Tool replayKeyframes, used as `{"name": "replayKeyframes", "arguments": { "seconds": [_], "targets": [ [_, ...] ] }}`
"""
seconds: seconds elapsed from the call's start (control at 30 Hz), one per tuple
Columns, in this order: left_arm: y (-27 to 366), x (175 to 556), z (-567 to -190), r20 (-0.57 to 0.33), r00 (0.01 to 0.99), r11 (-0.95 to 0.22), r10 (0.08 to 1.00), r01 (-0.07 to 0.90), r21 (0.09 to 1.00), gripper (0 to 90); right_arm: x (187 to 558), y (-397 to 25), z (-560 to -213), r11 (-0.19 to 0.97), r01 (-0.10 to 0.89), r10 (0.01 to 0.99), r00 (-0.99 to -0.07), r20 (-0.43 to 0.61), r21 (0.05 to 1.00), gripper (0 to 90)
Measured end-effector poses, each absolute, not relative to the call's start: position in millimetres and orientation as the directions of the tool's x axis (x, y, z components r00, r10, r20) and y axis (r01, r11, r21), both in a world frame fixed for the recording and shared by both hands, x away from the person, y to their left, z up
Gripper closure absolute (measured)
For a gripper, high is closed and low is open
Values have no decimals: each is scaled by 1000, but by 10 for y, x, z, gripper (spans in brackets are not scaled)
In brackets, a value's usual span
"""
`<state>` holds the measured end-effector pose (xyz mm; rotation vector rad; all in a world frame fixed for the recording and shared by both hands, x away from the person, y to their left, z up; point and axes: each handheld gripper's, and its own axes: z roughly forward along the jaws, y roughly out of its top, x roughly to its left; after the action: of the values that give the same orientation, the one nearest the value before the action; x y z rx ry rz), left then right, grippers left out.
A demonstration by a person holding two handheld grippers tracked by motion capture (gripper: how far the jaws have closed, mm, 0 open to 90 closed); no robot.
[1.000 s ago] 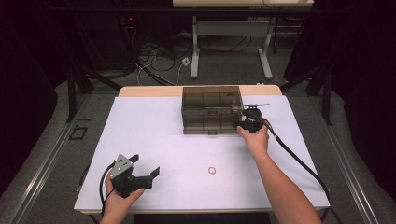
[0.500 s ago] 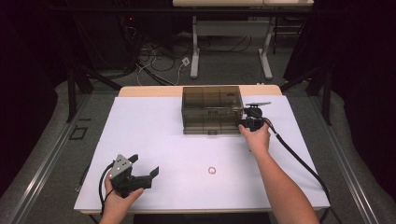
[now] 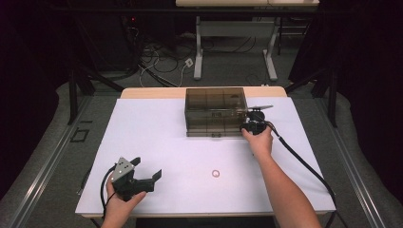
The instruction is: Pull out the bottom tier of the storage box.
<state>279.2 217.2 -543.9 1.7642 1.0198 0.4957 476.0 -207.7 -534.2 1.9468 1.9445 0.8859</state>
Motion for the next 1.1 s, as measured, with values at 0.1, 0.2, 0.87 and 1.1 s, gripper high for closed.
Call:
{"name": "replayKeyframes", "arguments": {
  "seconds": [0.1,0.2,0.87,1.1],
  "targets": [
    [2174,2794,-5440,-123,561,-146,818,410,900,26,4763,-2079,-5350,-78,813,969,-75,237,577,793],
    [2174,2794,-5440,-122,562,-147,818,410,900,26,4767,-2078,-5355,-82,813,969,-70,236,577,807],
    [2171,2795,-5443,-125,562,-150,817,417,897,26,4762,-2072,-5362,-89,808,973,-55,225,582,853],
    [2162,2796,-5447,-133,561,-142,817,419,897,26,4758,-2075,-5361,-81,808,973,-63,221,584,854]
  ]
}}
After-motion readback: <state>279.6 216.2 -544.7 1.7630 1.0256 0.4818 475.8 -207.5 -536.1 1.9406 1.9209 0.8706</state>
